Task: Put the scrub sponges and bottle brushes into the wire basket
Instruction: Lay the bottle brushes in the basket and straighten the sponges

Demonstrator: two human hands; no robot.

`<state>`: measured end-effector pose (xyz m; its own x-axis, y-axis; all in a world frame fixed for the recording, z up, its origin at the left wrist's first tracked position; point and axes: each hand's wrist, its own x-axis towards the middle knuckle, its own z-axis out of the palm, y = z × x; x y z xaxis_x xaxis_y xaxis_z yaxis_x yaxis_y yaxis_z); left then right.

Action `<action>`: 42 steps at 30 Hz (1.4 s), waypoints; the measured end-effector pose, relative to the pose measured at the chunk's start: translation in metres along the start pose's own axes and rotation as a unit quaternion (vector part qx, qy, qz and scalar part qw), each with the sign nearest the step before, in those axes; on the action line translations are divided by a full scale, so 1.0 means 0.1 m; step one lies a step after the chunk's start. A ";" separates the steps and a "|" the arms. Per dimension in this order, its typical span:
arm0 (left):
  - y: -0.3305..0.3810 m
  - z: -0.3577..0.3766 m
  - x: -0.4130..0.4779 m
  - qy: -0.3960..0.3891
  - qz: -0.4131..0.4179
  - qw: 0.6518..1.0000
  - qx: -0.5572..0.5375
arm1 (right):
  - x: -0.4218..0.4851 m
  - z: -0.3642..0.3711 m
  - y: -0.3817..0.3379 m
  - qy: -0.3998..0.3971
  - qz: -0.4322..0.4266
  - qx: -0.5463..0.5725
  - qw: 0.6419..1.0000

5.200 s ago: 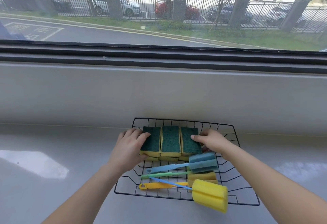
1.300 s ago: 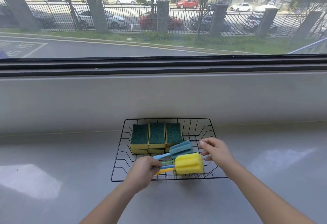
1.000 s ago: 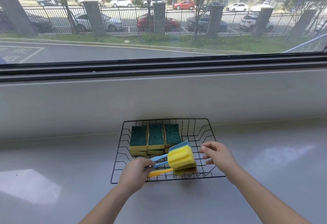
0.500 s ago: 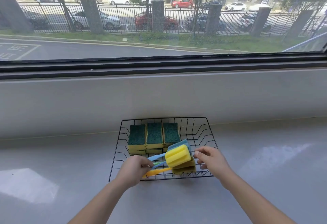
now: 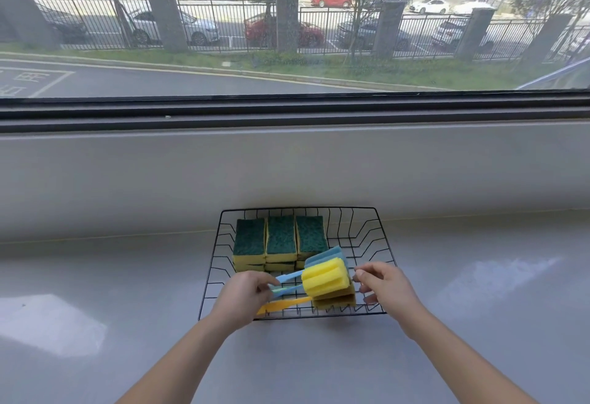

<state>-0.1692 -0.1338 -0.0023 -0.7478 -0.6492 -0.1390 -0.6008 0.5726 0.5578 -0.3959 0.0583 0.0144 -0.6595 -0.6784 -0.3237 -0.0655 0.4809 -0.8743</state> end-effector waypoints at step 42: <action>-0.31 0.02 -0.13 0.145 -0.123 0.980 0.062 | -0.01 0.55 -0.33 -0.073 0.050 -0.073 0.993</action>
<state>-0.1413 -0.1417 -0.0191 -0.4757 -0.8795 -0.0087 -0.7954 0.4260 0.4311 -0.3523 0.0123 0.0239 -0.5531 -0.6911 -0.4653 -0.1203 0.6189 -0.7762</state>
